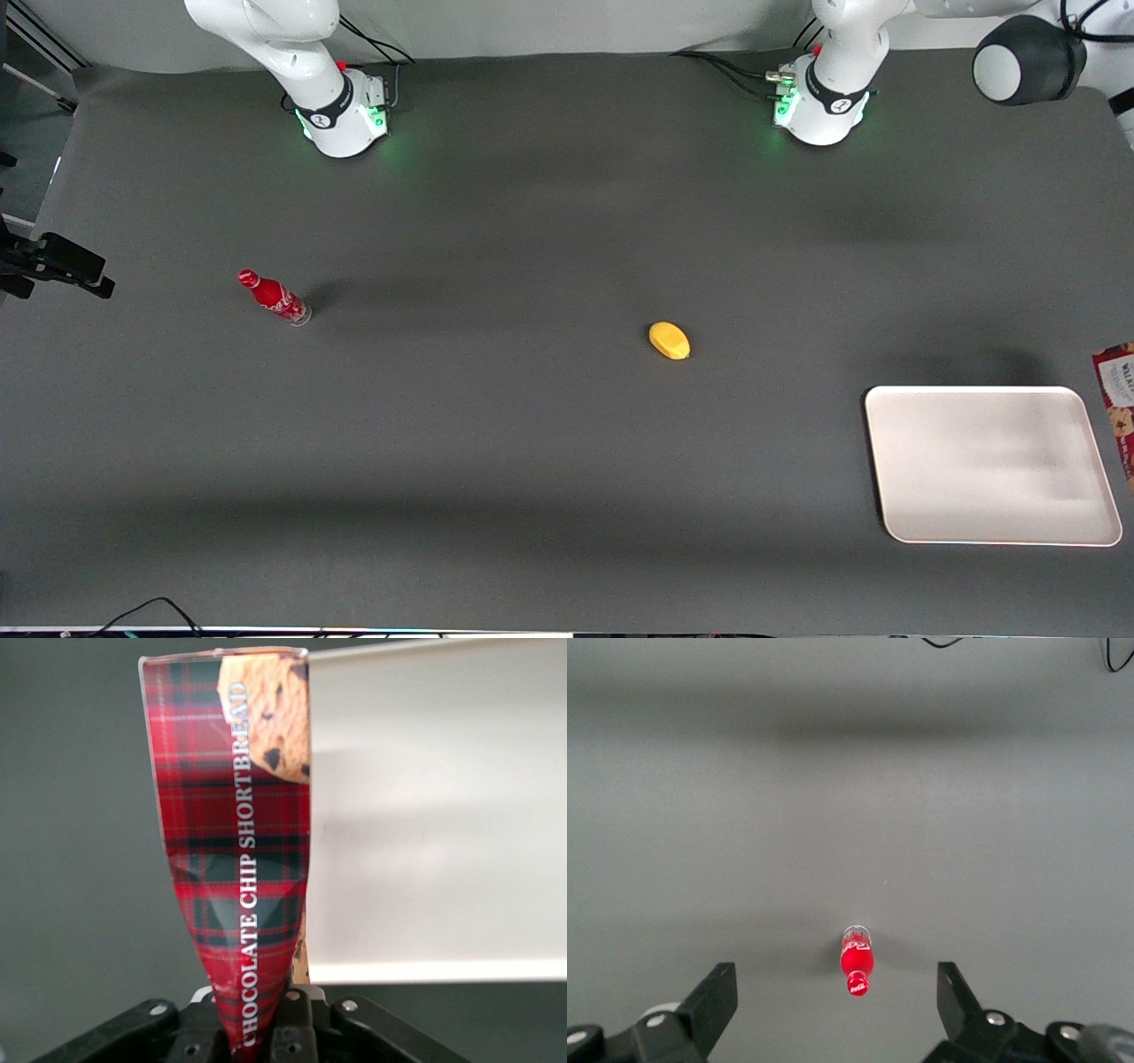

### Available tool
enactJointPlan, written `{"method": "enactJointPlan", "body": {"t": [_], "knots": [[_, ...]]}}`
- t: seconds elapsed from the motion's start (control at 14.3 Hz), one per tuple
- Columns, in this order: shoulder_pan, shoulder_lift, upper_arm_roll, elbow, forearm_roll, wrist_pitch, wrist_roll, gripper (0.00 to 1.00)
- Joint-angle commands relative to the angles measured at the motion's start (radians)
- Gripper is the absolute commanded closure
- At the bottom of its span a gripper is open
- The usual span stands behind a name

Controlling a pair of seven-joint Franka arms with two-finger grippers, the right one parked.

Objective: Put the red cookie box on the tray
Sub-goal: 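Lower the cookie box onto the tray and open the left gripper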

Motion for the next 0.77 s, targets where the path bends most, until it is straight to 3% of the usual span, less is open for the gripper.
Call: {"method": "enactJointPlan", "body": {"t": [0.0,0.7], "knots": [[0.014,0.095,-0.015,0.099,-0.054,0.090,0.010,1.00],[0.014,0.199,-0.026,0.091,-0.060,0.253,0.018,1.00]]}}
